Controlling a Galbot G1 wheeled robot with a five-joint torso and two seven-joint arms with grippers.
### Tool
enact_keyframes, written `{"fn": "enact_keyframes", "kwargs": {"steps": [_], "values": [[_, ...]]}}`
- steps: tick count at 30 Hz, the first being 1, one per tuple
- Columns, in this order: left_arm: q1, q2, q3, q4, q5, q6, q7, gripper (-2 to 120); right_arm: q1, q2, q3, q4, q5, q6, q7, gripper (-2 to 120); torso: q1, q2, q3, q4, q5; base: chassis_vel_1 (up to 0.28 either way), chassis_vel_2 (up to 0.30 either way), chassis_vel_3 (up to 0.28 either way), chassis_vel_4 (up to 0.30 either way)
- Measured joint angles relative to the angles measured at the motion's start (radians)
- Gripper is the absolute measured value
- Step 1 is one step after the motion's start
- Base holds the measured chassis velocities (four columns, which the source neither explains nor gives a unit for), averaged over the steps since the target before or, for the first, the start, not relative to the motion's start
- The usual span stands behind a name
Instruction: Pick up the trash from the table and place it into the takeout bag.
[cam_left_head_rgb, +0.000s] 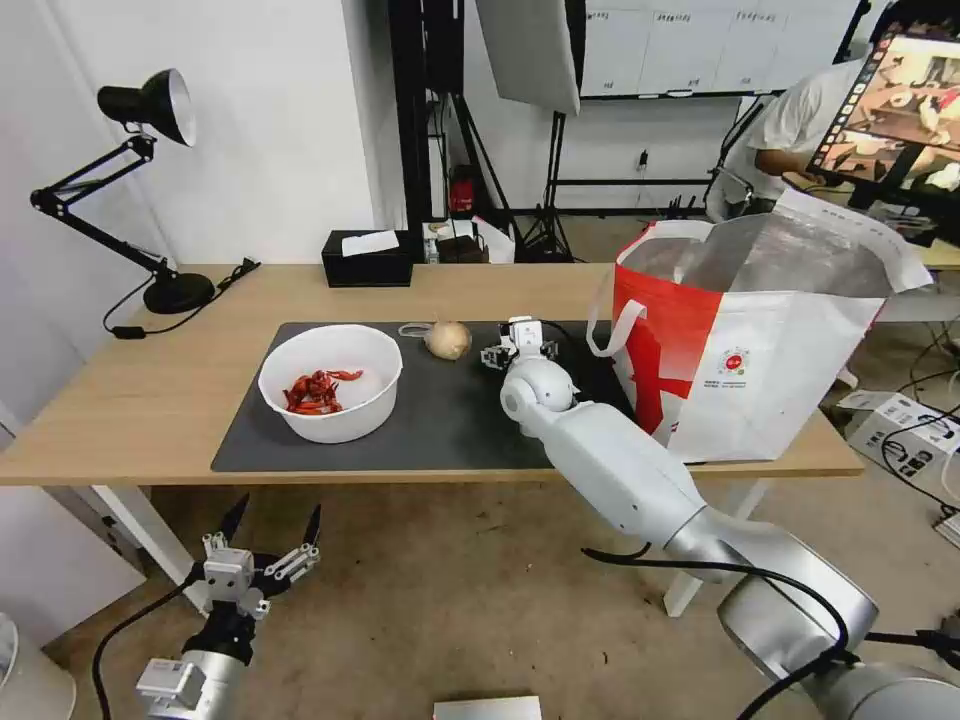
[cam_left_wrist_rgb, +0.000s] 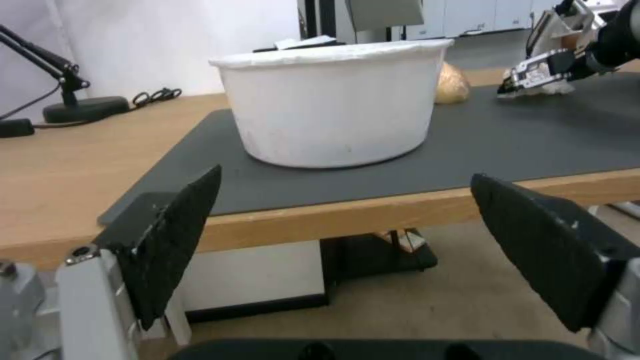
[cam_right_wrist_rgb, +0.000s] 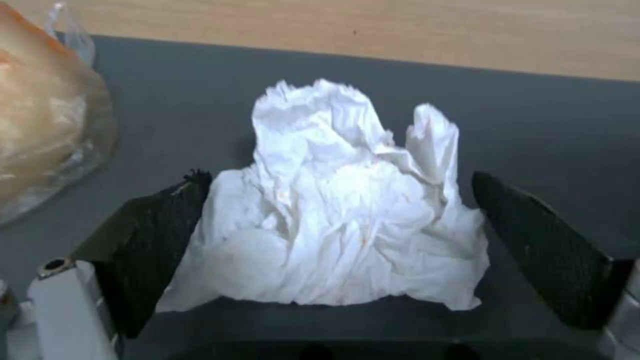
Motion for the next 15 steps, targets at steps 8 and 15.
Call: {"fn": "enact_keyframes", "kwargs": {"steps": [8, 15], "values": [[-0.003, 0.001, 0.004, -0.001, -0.006, 0.003, 0.0, 100, -0.003, 0.01, 0.014, -0.018, 0.018, 0.001, -0.013, 95, 0.0, 0.0, 0.0, 0.0, 0.0, 0.0, 0.0, 0.0, 0.0], [-0.003, 0.006, 0.004, -0.002, -0.01, 0.004, 0.0, 100, -0.02, 0.012, 0.019, -0.005, 0.018, 0.008, -0.015, 70, 0.0, 0.0, 0.0, 0.0004, 0.0001, 0.0, 0.0, 0.0, 0.0]]}}
